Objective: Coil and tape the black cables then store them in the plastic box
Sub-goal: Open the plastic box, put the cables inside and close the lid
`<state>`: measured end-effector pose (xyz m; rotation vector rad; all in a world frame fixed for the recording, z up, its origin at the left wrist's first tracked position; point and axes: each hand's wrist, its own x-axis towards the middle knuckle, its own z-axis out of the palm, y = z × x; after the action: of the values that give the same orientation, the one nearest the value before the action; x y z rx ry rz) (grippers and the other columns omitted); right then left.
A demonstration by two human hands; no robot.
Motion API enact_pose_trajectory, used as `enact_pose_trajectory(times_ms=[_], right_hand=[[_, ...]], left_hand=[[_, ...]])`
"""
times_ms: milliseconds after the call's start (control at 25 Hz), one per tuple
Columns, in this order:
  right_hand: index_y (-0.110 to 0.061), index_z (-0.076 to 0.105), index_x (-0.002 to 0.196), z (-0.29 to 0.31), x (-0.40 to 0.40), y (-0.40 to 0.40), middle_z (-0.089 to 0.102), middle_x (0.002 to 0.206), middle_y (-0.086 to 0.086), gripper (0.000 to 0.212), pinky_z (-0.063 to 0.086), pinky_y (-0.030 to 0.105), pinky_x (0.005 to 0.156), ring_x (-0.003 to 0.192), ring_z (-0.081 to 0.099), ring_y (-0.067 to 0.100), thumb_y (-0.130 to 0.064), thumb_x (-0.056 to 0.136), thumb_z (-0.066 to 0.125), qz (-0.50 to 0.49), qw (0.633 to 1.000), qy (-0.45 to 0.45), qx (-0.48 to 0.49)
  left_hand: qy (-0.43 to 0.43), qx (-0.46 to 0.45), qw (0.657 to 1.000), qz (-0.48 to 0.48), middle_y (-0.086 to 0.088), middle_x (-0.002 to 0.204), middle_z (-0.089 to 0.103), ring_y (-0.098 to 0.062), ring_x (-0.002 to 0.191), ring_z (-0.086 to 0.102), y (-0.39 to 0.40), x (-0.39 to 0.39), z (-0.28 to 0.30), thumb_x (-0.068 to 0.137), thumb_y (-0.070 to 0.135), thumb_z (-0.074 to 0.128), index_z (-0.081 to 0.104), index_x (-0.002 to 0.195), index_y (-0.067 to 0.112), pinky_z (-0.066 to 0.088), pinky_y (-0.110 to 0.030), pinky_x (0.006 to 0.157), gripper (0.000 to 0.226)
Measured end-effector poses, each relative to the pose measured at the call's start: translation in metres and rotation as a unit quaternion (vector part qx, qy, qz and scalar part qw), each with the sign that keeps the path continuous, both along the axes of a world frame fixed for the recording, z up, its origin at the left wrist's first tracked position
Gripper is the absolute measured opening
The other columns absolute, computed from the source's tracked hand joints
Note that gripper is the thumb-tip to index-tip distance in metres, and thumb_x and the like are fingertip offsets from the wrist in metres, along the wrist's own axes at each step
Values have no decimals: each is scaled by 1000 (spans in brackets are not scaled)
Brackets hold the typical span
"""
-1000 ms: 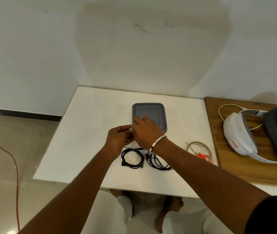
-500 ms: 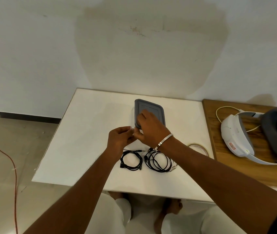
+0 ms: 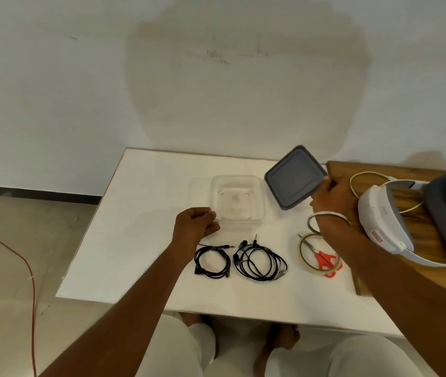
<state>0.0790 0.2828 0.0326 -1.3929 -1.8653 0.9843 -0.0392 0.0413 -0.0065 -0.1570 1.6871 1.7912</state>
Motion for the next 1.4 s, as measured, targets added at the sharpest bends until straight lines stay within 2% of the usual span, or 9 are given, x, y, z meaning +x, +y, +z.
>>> enact_pose_trajectory(times_ms=[160,280,480,600,720,840,960,1120,1400], right_hand=[[7,52,111,-22,15,6,64,108,17,34,40,11,32,60,65,11,-19,101,32,-31,990,1,-140],[0,51,118,-42,20,10,65,106,19,29,47,20,42,38,58,7,-17,100,35,-25,981,-38,-188],[0,60,100,-63,24,15,69,97,23,26,56,46,81,84,67,35,-23,94,49,4,978,-151,-142],[5,62,103,-52,24,15,67,104,23,29,51,41,89,95,63,36,-20,92,53,38,963,-229,-136],[6,55,115,-31,24,8,58,120,23,32,43,38,95,109,55,37,-16,92,55,46,953,-272,-128],[0,47,121,-22,28,-16,50,123,22,37,45,34,85,106,55,36,-8,88,58,51,984,-163,-46],[-2,54,105,-28,34,-43,52,108,17,20,43,27,76,92,58,29,-7,86,59,176,979,-88,47],[-9,60,95,-35,43,-77,53,98,5,13,44,27,77,87,53,18,-20,89,58,322,932,-166,27],[-14,53,114,-54,47,-92,52,116,6,35,45,33,90,107,50,23,-35,87,58,379,860,-330,88]], left_hand=[[12,-4,1000,-11,-14,82,64,-22,71,66,-3,0,-1,84,2,68,62,109,-6,61,-31,74,27],[32,-30,999,-27,-9,81,65,-20,70,65,-4,1,0,85,7,69,63,107,-1,60,-33,77,24],[107,-116,985,-68,-6,85,66,-15,66,64,-6,0,0,86,22,70,64,109,8,58,-28,65,28],[154,-158,970,-99,1,83,64,-13,65,59,-8,-1,1,87,31,68,65,107,13,49,-20,53,27],[198,-210,951,-113,4,92,65,-13,78,58,-9,0,0,92,42,57,65,104,17,46,-24,66,29],[303,-266,909,-104,-3,104,65,-18,99,58,-15,3,-6,100,23,44,65,106,14,41,-26,82,24],[384,-350,836,-178,-3,110,59,-23,107,51,-23,11,-14,93,16,52,62,109,17,43,-36,88,19],[385,-404,772,-304,4,116,52,-18,112,47,-28,23,-14,87,33,61,56,116,23,30,-34,94,31],[404,-426,694,-418,5,112,56,-15,111,49,-31,21,-8,88,28,61,55,112,23,22,-32,89,25]])
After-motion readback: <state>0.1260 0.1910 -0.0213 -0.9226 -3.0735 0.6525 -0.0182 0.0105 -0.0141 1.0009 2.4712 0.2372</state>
